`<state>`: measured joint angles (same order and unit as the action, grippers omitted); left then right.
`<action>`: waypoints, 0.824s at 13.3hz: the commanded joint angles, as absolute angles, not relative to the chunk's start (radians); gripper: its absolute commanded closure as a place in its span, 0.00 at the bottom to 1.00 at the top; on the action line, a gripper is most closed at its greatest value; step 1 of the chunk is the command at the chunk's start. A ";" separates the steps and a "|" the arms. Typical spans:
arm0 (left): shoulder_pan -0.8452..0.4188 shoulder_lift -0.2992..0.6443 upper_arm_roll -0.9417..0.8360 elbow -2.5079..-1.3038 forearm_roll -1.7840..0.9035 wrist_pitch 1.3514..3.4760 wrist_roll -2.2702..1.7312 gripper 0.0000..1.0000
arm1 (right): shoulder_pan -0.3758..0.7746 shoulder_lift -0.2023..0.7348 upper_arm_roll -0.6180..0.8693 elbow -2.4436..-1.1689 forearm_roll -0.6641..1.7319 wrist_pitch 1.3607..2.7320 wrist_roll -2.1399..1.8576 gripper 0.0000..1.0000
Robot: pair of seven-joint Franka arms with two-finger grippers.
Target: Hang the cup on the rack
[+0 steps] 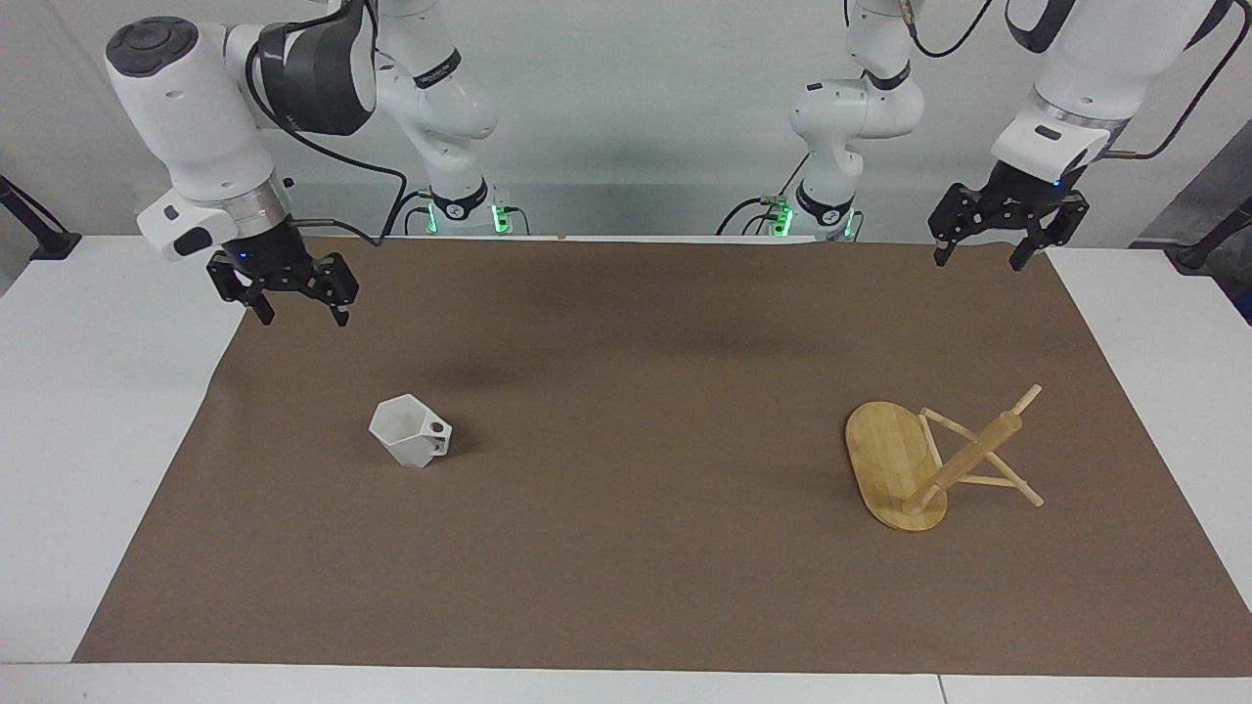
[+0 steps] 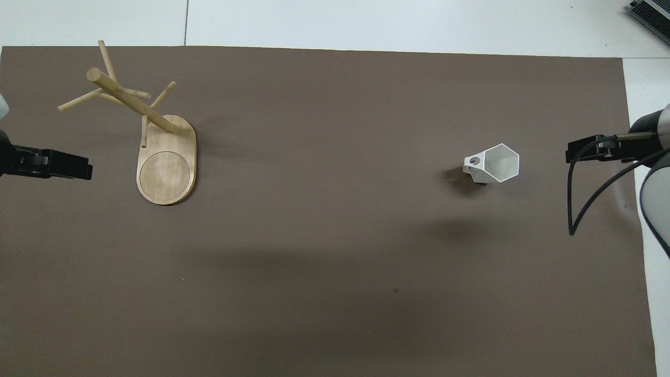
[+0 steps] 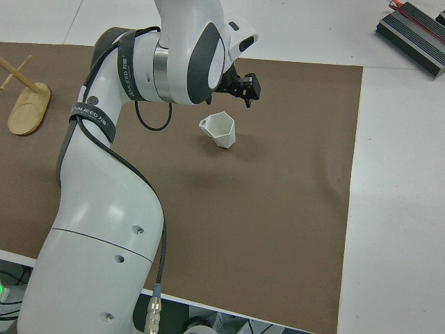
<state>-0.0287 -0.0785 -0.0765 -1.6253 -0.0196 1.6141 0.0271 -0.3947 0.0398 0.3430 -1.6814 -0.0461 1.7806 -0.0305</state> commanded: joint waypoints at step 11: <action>-0.020 -0.100 -0.075 -1.635 -0.006 1.601 0.017 0.00 | -0.422 0.021 0.344 -1.704 -0.023 1.784 -0.064 0.00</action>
